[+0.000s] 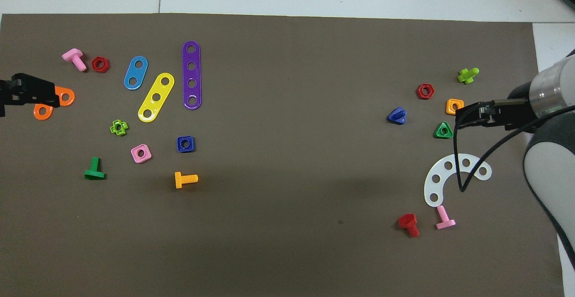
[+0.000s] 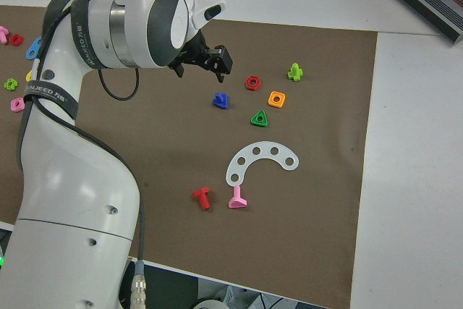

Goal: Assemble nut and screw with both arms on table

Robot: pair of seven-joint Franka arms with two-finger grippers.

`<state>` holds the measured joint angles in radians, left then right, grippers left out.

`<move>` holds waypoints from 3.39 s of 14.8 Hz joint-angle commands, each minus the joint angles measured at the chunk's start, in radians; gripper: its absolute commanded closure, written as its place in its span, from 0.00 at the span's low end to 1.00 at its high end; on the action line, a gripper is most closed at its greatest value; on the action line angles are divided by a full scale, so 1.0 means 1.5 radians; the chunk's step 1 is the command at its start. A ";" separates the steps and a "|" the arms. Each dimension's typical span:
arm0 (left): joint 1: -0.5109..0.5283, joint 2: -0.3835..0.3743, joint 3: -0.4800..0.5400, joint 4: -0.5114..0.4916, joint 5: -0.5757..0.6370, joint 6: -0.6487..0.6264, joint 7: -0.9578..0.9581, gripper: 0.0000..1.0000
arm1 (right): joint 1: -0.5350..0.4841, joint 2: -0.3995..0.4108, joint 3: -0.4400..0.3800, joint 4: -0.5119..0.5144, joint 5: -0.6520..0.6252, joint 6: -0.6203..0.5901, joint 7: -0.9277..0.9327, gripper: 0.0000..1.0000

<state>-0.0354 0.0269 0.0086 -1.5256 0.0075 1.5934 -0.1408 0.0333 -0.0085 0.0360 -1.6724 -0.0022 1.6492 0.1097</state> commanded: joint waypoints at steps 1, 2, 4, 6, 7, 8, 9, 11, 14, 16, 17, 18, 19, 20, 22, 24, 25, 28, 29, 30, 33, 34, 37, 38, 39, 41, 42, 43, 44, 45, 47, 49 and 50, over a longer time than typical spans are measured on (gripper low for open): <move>0.005 -0.020 -0.004 -0.023 0.006 0.007 0.002 0.00 | -0.005 -0.014 0.005 -0.016 -0.009 -0.002 -0.013 0.00; 0.005 -0.020 -0.004 -0.023 0.005 0.007 0.002 0.00 | -0.005 -0.014 0.005 -0.016 -0.009 -0.002 -0.014 0.00; 0.005 -0.020 -0.004 -0.023 0.006 0.007 0.002 0.00 | -0.005 -0.013 0.005 -0.014 -0.008 -0.003 -0.020 0.00; 0.005 -0.020 -0.004 -0.023 0.006 0.007 0.002 0.00 | -0.010 -0.013 0.005 -0.012 -0.004 -0.006 -0.018 0.00; 0.005 -0.020 -0.004 -0.023 0.005 0.007 0.002 0.00 | -0.012 -0.013 0.004 -0.014 -0.003 -0.013 -0.021 0.00; 0.005 -0.020 -0.004 -0.023 0.006 0.007 0.002 0.00 | -0.013 -0.013 0.003 -0.013 -0.001 -0.013 -0.023 0.00; 0.005 -0.020 -0.004 -0.023 0.006 0.007 0.002 0.00 | -0.012 -0.013 0.003 -0.013 0.000 -0.006 -0.022 0.00; 0.005 -0.020 -0.004 -0.023 0.005 0.007 0.002 0.00 | -0.006 -0.011 0.003 -0.013 0.001 0.013 -0.016 0.01; 0.005 -0.020 -0.005 -0.023 0.006 0.007 0.002 0.00 | -0.005 0.003 0.004 -0.013 0.001 0.041 -0.014 0.02; 0.005 -0.020 -0.004 -0.023 0.006 0.007 0.002 0.00 | -0.005 0.023 0.004 -0.012 0.000 0.065 -0.014 0.03; 0.005 -0.020 -0.004 -0.023 0.005 0.007 0.002 0.00 | -0.005 0.033 0.004 -0.013 0.000 0.083 -0.014 0.03; 0.005 -0.020 -0.004 -0.023 0.006 0.007 0.002 0.00 | -0.005 0.043 0.004 -0.013 0.000 0.102 -0.014 0.03; 0.005 -0.020 -0.004 -0.023 0.006 0.006 0.002 0.00 | -0.005 0.058 0.004 -0.013 -0.001 0.119 -0.014 0.03; 0.005 -0.020 -0.004 -0.023 0.006 0.007 0.002 0.00 | -0.005 0.072 0.004 -0.013 -0.001 0.130 -0.017 0.03; 0.005 -0.020 -0.004 -0.023 0.006 0.007 0.002 0.00 | -0.003 0.102 0.005 -0.014 -0.002 0.159 -0.017 0.05; 0.005 -0.020 -0.004 -0.023 0.006 0.006 0.002 0.00 | 0.015 0.140 0.005 -0.015 -0.003 0.201 -0.015 0.05; 0.005 -0.020 -0.004 -0.023 0.005 0.007 0.002 0.00 | 0.016 0.158 0.005 -0.018 -0.003 0.226 -0.015 0.05; 0.005 -0.020 -0.004 -0.023 0.006 0.007 0.002 0.00 | 0.018 0.187 0.005 -0.074 -0.009 0.326 -0.017 0.05; 0.005 -0.020 -0.004 -0.023 0.005 0.007 0.002 0.00 | 0.018 0.191 0.005 -0.098 -0.010 0.353 -0.017 0.05; 0.005 -0.020 -0.004 -0.023 0.005 0.007 0.002 0.00 | 0.018 0.200 0.004 -0.110 -0.011 0.372 -0.018 0.08; 0.005 -0.020 -0.004 -0.023 0.005 0.007 0.002 0.00 | 0.030 0.235 0.004 -0.110 -0.013 0.416 -0.017 0.08; 0.005 -0.020 -0.004 -0.023 0.006 0.006 0.002 0.00 | 0.033 0.249 0.004 -0.110 -0.013 0.424 -0.014 0.09; 0.005 -0.020 -0.004 -0.023 0.006 0.007 0.002 0.00 | 0.036 0.262 0.004 -0.131 -0.013 0.444 -0.018 0.14; 0.005 -0.020 -0.004 -0.023 0.005 0.007 0.002 0.00 | 0.036 0.261 0.004 -0.134 -0.013 0.446 -0.019 0.14; 0.005 -0.020 -0.004 -0.023 0.006 0.007 0.002 0.00 | 0.036 0.259 0.004 -0.140 -0.013 0.448 -0.019 0.15; 0.000 -0.020 -0.005 -0.023 0.006 0.007 0.001 0.00 | 0.035 0.258 0.004 -0.144 -0.013 0.448 -0.020 0.17; -0.005 -0.020 -0.007 -0.023 0.006 0.009 0.002 0.00 | 0.032 0.257 0.004 -0.144 -0.013 0.448 -0.023 0.21; -0.006 -0.020 -0.010 -0.023 0.005 0.008 0.005 0.00 | 0.032 0.257 0.004 -0.144 -0.013 0.446 -0.027 0.26; -0.006 -0.020 -0.011 -0.023 0.006 0.011 0.006 0.00 | 0.033 0.257 0.004 -0.144 -0.013 0.442 -0.027 0.36; -0.007 -0.020 -0.013 -0.023 0.006 0.011 0.011 0.00 | 0.033 0.257 0.004 -0.143 -0.013 0.438 -0.028 0.50; -0.025 -0.025 -0.013 -0.032 0.005 0.009 0.040 0.00 | 0.037 0.255 0.003 -0.138 -0.025 0.437 -0.033 1.00; -0.034 -0.038 -0.014 -0.062 0.000 0.017 0.054 0.00 | 0.038 0.247 0.004 -0.136 -0.040 0.432 -0.031 1.00; -0.036 -0.041 -0.015 -0.071 -0.008 0.021 0.053 0.00 | 0.048 0.241 0.005 -0.133 -0.040 0.426 -0.026 1.00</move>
<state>-0.0743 0.0177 -0.0203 -1.5548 0.0060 1.5937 -0.0826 0.0954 0.3858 0.0389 -1.8603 -0.0480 2.2977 0.0898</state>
